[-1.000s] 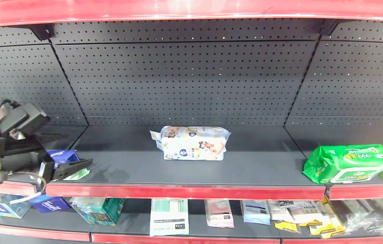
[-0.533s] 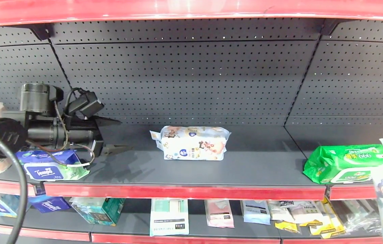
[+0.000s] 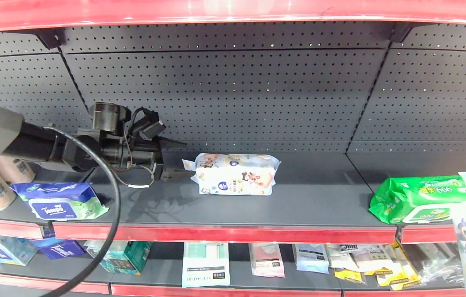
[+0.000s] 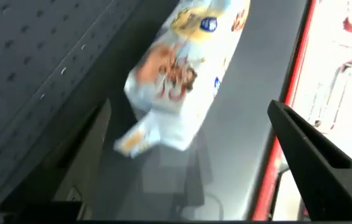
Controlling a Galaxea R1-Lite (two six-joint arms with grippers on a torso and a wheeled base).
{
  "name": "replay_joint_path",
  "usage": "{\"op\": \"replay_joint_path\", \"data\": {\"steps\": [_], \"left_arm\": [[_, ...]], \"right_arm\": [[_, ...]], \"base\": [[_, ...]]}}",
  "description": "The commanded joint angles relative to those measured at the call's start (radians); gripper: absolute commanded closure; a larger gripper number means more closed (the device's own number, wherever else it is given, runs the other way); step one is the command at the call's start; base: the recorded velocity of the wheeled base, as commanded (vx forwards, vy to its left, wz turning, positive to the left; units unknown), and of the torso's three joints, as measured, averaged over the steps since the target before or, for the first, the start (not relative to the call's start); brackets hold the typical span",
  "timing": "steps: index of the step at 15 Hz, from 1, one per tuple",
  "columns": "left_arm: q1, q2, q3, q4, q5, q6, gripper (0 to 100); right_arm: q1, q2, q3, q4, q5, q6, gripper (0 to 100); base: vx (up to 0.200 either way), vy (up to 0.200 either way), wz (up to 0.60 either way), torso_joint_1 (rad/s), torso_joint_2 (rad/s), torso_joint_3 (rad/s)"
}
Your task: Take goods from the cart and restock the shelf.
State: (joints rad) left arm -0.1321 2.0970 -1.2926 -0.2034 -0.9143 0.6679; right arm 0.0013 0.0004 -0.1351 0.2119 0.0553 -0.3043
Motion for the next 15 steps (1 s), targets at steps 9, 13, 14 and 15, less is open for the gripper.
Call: {"op": "replay_joint_path", "data": {"steps": [9, 13, 14, 15], "left_arm": [[-0.027, 0.207, -0.194, -0.001, -0.052, 0.053, 0], [-0.047, 0.261, -0.249, -0.001, -0.067, 0.059, 0], [-0.05, 0.265, -0.254, -0.002, -0.067, 0.059, 0], [-0.057, 0.276, -0.268, -0.002, -0.069, 0.058, 0]], "right_arm": [[0.0, 0.0, -0.001, 0.0, -0.019, -0.009, 100], [0.0, 0.0, -0.001, 0.0, -0.019, -0.009, 100], [0.0, 0.0, -0.001, 0.0, -0.019, -0.009, 100], [0.0, 0.0, -0.001, 0.0, -0.019, -0.009, 100]], "base": [[0.0, 0.0, 0.0, 0.0, 0.0, 0.0], [0.0, 0.0, 0.0, 0.0, 0.0, 0.0], [0.0, 0.0, 0.0, 0.0, 0.0, 0.0], [0.0, 0.0, 0.0, 0.0, 0.0, 0.0]]}}
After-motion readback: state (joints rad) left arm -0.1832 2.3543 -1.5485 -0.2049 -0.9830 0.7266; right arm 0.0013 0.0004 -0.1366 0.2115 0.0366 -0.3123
